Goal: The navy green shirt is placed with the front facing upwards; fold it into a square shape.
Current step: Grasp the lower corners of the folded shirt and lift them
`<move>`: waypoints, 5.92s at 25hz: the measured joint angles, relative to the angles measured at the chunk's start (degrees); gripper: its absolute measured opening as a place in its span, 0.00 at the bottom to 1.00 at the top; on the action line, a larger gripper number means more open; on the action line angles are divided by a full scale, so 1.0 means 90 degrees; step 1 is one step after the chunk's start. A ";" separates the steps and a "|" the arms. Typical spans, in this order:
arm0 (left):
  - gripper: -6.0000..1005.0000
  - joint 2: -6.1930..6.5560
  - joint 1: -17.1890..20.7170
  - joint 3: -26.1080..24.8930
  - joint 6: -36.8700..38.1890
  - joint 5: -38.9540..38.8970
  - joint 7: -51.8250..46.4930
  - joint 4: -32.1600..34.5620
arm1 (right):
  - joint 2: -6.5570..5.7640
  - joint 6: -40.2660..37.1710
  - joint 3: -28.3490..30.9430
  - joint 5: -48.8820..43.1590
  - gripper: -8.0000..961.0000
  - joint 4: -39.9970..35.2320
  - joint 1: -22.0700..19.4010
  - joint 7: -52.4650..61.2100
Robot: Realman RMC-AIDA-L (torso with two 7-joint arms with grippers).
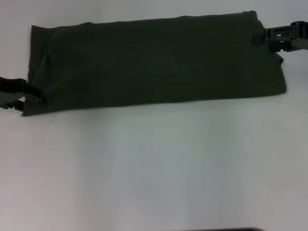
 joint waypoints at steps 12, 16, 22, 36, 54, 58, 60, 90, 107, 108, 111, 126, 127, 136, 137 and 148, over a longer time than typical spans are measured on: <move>0.56 -0.0039 -0.0177 0.0030 -0.0176 -0.0029 0.0001 0.0312 | 0.0000 -0.0024 0.0045 0.0002 0.97 0.0005 -0.0008 0.0000; 0.54 -0.0042 -0.0241 0.0067 -0.0154 -0.0007 -0.0003 0.0461 | 0.0000 -0.0024 0.0094 0.0002 0.97 0.0008 -0.0013 -0.0001; 0.52 -0.0026 -0.0363 0.0341 -0.0244 0.0285 -0.0137 0.0691 | 0.0000 -0.0027 0.0118 0.0002 0.97 0.0012 0.0010 0.0004; 0.04 -0.0068 -0.0348 0.0309 0.0171 0.0280 0.0019 0.0259 | -0.0008 -0.0035 0.0162 -0.0017 0.97 0.0012 0.0025 0.0029; 0.01 -0.0041 -0.0432 0.0281 0.0688 -0.0011 0.0243 -0.0005 | -0.0120 0.0404 0.0081 -0.1625 0.97 0.0029 -0.0098 0.0182; 0.01 -0.0055 -0.0473 0.0284 0.0700 -0.0014 0.0210 -0.0008 | -0.0029 0.0637 0.0074 -0.1773 0.97 0.0044 -0.0112 0.0166; 0.01 -0.0056 -0.0483 0.0285 0.0702 -0.0014 0.0205 -0.0008 | 0.0032 0.0703 0.0078 -0.1780 0.97 0.0054 -0.0119 0.0129; 0.01 -0.0106 -0.0575 0.0284 0.0659 -0.0048 0.0230 -0.0005 | 0.0265 0.1376 -0.0141 -0.1826 0.86 0.1063 0.0193 0.0011; 0.01 -0.0104 -0.0555 0.0302 0.0694 -0.0062 0.0255 -0.0001 | 0.0164 0.1167 -0.0299 -0.1888 0.13 0.0946 0.0192 0.0325; 0.01 -0.0101 -0.0556 0.0311 0.0697 -0.0062 0.0265 0.0004 | 0.0159 0.1161 -0.0300 -0.1888 0.09 0.0946 0.0192 0.0328; 0.01 -0.0076 -0.0570 0.0326 0.0737 -0.0062 0.0376 0.0024 | 0.0124 0.1099 -0.0307 -0.1886 0.03 0.0947 0.0192 0.0346; 0.01 0.0012 -0.0553 0.0352 0.1742 0.0022 0.0642 -0.0009 | 0.0082 -0.0073 -0.0383 -0.3026 0.03 0.0949 0.0339 0.0532; 0.01 0.0012 -0.0538 0.0354 0.1810 0.0047 0.0645 -0.0021 | 0.0083 -0.0161 -0.0395 -0.3056 0.03 0.0949 0.0338 0.0524; 0.01 -0.0222 -0.0142 0.0407 0.2503 0.0585 0.0652 -0.0639 | 0.0117 -0.0534 -0.0605 -0.3159 0.04 0.0939 0.0261 0.0513; 0.01 -0.0222 -0.0142 0.0407 0.2503 0.0585 0.0652 -0.0639 | 0.0133 -0.0559 -0.0644 -0.3163 0.04 0.0939 0.0257 0.0515; 0.01 -0.0215 0.0105 0.0592 0.2537 0.0904 0.0620 -0.0691 | 0.0193 -0.0615 -0.0669 -0.3493 0.05 0.0941 0.0251 0.0531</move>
